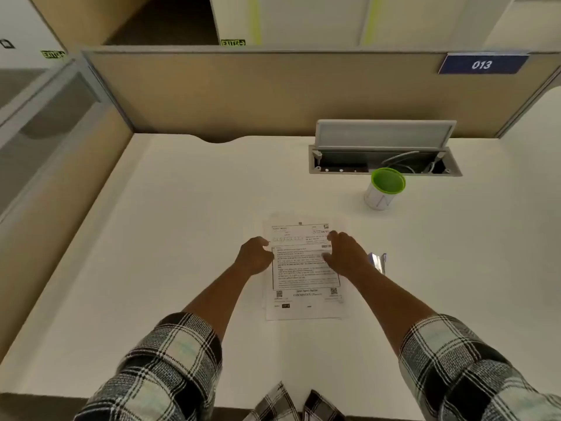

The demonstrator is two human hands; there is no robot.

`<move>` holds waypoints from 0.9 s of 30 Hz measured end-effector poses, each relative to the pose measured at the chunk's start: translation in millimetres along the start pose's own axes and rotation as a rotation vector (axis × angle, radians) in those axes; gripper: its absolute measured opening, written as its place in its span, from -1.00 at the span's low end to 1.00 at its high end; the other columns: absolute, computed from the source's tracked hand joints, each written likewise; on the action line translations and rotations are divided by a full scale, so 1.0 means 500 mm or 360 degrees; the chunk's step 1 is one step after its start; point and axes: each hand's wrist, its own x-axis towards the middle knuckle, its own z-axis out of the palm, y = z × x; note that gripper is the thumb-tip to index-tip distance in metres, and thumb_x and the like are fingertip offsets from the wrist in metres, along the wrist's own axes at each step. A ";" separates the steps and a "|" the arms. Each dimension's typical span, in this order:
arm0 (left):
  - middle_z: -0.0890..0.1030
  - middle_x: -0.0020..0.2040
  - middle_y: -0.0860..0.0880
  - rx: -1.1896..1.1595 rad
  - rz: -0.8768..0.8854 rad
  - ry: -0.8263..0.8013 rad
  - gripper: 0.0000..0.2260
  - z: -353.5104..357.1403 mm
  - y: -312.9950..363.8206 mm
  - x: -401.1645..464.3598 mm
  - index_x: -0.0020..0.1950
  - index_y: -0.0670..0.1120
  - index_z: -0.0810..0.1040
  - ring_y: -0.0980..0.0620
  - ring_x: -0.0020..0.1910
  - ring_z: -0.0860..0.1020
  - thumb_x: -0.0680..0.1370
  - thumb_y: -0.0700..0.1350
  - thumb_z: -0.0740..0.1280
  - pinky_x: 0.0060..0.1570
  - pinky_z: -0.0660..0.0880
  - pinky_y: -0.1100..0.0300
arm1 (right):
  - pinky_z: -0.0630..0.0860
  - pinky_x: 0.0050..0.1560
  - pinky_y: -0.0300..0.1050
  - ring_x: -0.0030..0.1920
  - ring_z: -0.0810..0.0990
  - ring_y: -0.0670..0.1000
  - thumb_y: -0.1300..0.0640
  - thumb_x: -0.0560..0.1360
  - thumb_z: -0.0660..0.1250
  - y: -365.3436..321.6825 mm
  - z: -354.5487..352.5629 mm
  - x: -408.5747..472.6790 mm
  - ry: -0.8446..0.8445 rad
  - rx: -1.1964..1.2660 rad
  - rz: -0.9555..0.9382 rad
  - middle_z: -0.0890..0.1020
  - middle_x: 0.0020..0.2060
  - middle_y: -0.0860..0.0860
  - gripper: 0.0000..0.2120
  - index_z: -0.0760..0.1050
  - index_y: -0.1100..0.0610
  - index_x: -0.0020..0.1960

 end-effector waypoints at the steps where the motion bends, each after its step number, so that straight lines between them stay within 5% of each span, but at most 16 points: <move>1: 0.50 0.38 -0.14 0.0005 0.0009 -0.0002 -0.58 0.004 0.000 0.003 0.37 -0.20 0.45 -0.09 0.35 0.46 0.52 -0.16 0.36 0.26 0.35 0.20 | 0.46 0.25 0.09 0.27 0.46 0.15 -0.01 0.53 0.31 -0.001 0.005 0.001 -0.0030 0.0009 0.0040 0.48 0.24 0.14 -0.51 0.31 0.15 0.38; 9: 0.55 0.29 -0.17 -0.0370 -0.0193 0.0261 -0.56 0.043 0.011 0.017 0.36 -0.19 0.42 -0.09 0.16 0.55 0.48 -0.21 0.34 0.01 0.44 0.22 | 0.50 0.19 0.14 0.26 0.43 0.16 -0.10 0.49 0.35 -0.002 0.040 0.015 -0.0082 -0.0028 0.0135 0.43 0.25 0.12 -0.43 0.27 0.11 0.39; 16: 0.55 0.28 -0.17 -0.0981 -0.0519 0.0204 -0.45 0.041 0.014 0.034 0.43 -0.17 0.37 -0.14 0.18 0.58 0.47 -0.16 0.44 0.11 0.57 0.03 | 0.53 0.13 0.13 0.23 0.42 0.14 -0.10 0.44 0.41 0.013 0.058 0.019 -0.0060 -0.0028 0.0113 0.42 0.22 0.09 -0.42 0.32 0.09 0.35; 21: 0.67 0.15 -0.10 -0.0991 -0.0334 0.0053 -0.75 0.054 0.011 0.031 0.22 -0.07 0.57 -0.10 0.03 0.66 0.55 -0.20 0.34 0.07 0.62 -0.02 | 0.50 0.15 0.12 0.24 0.41 0.13 -0.11 0.44 0.40 0.024 0.067 0.012 -0.0027 -0.0033 0.0075 0.42 0.25 0.09 -0.44 0.34 0.09 0.34; 27: 0.67 0.07 -0.02 -0.1029 -0.0274 0.0058 -0.84 0.044 -0.003 0.029 0.06 0.01 0.59 -0.01 -0.03 0.65 0.58 -0.22 0.29 -0.06 0.62 0.09 | 0.39 0.28 0.23 0.38 0.30 0.23 -0.16 0.45 0.40 0.028 0.063 0.021 0.0153 0.0395 0.0293 0.31 0.38 0.18 -0.19 0.10 0.17 0.50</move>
